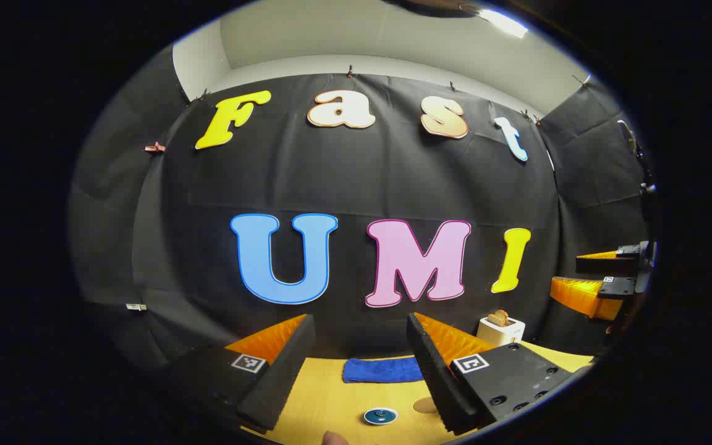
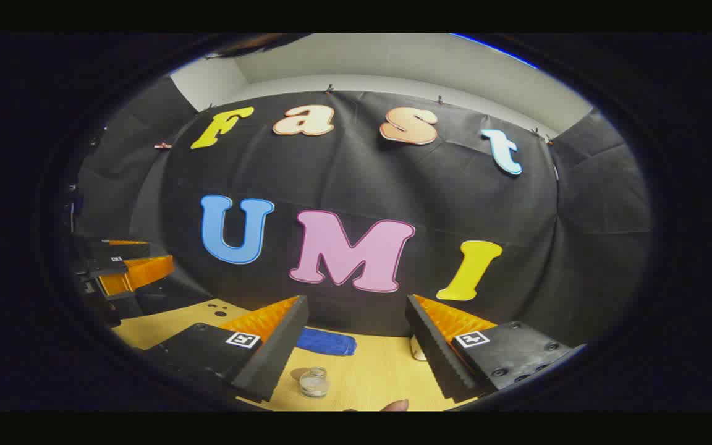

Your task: Open the teacup lid with one hand, grasp the water bottle and pour water into the teacup with the other hand; after pouring, place the water bottle on the coaster and then close the teacup lid.

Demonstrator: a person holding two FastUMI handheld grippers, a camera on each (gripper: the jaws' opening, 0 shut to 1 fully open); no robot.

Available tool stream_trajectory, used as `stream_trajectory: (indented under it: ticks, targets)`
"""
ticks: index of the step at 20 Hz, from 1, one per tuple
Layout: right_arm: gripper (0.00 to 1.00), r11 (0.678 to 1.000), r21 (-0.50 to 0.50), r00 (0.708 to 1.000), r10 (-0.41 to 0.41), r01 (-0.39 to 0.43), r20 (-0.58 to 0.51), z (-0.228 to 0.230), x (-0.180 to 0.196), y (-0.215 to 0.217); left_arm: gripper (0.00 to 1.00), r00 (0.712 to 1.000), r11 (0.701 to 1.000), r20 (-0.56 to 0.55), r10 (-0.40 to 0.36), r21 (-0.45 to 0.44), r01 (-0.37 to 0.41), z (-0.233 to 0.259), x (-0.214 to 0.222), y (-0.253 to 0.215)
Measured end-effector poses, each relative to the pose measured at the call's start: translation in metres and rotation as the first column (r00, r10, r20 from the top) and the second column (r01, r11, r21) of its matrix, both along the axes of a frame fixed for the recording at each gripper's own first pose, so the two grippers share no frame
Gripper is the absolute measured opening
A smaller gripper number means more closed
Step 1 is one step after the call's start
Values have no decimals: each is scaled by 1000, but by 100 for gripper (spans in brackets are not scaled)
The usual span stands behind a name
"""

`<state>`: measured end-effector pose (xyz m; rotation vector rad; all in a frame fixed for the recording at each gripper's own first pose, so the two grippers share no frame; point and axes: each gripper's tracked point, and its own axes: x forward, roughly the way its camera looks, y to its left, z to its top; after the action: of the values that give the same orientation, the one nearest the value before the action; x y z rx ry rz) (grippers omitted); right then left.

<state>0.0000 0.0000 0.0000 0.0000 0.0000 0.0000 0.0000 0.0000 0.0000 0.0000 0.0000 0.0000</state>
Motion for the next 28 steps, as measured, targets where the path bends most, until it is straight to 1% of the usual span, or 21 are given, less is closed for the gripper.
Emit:
stream_trajectory:
  ticks: [7, 12, 13, 14, 17, 22, 24, 28]
  targets:
    - [96, 1000, -4, 1000, 19, -19, -2, -4, 5, 5, 94, 1000, 1000, -7, -19, 4, 19, -2, 1, -5]
    - [96, 999, -1, 999, 42, -42, -6, -12, 10, 12, 94, 999, 1000, -21, -30, -5, 30, -10, 10, -9]
    - [98, 999, 1, 999, 49, -49, -6, -14, 13, 14, 94, 999, 999, -25, -33, -6, 33, -15, 12, -10]
    - [96, 998, 4, 998, 55, -55, -5, -16, 15, 16, 94, 999, 999, -32, -35, -5, 35, -19, 14, -11]
    - [96, 997, 12, 997, 72, -72, -18, -35, 22, 21, 94, 998, 999, -52, -43, 5, 43, -38, 23, -14]
    - [96, 995, 26, 994, 98, -97, -37, -73, 32, 29, 94, 992, 996, -96, -82, 32, 86, -95, 36, -28]
    - [96, 994, 28, 993, 104, -103, -46, -93, 34, 31, 94, 988, 994, -120, -99, 36, 104, -127, 44, -36]
    - [98, 992, 67, 991, 113, -108, -77, -145, 33, 34, 93, 978, 992, -183, -100, 60, 113, -207, 64, -43]
